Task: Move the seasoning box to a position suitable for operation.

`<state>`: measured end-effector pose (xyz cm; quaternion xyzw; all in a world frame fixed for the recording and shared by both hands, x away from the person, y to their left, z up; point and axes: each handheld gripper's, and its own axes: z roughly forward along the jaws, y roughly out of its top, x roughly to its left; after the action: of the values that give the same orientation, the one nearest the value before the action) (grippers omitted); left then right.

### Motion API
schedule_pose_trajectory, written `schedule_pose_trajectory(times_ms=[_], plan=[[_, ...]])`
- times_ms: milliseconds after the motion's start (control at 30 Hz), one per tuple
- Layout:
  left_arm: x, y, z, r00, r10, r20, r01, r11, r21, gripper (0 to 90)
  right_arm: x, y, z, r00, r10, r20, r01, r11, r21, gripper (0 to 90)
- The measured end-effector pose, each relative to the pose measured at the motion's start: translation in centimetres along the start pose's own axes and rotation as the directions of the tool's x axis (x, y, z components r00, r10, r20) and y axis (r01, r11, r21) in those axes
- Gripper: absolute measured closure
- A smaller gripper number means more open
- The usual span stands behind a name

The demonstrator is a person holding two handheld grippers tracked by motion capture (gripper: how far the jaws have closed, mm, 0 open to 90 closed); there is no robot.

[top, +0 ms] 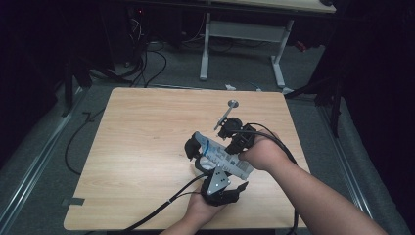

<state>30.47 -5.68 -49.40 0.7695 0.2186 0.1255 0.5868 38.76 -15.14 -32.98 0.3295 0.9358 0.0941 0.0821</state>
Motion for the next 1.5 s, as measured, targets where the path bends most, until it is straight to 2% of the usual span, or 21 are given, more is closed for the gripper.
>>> schedule_pose_trajectory(times_ms=[267, 633, 1500], plan=[[0.0, 0.0, 0.1, 0.9998, -0.019, 0.000, 0.019, 0.9998, 0.007, 39.9, 0.0, -0.4, 0.0, 0.9999, 0.002, -0.012, -0.003, 1.000, -0.003, 90.0], [-0.2, -0.4, 0.2, 0.9999, -0.013, -0.005, 0.013, 0.9997, 0.018, 42.1, -0.2, -1.5, -0.1, 0.9993, 0.026, -0.028, -0.026, 1.000, -0.011, 90.0], [0.2, -1.7, 0.0, 0.9992, -0.022, -0.032, 0.024, 0.9980, 0.059, 48.2, 0.0, -2.2, 0.3, 0.9977, 0.032, -0.061, -0.033, 0.999, -0.023, 90.0]])
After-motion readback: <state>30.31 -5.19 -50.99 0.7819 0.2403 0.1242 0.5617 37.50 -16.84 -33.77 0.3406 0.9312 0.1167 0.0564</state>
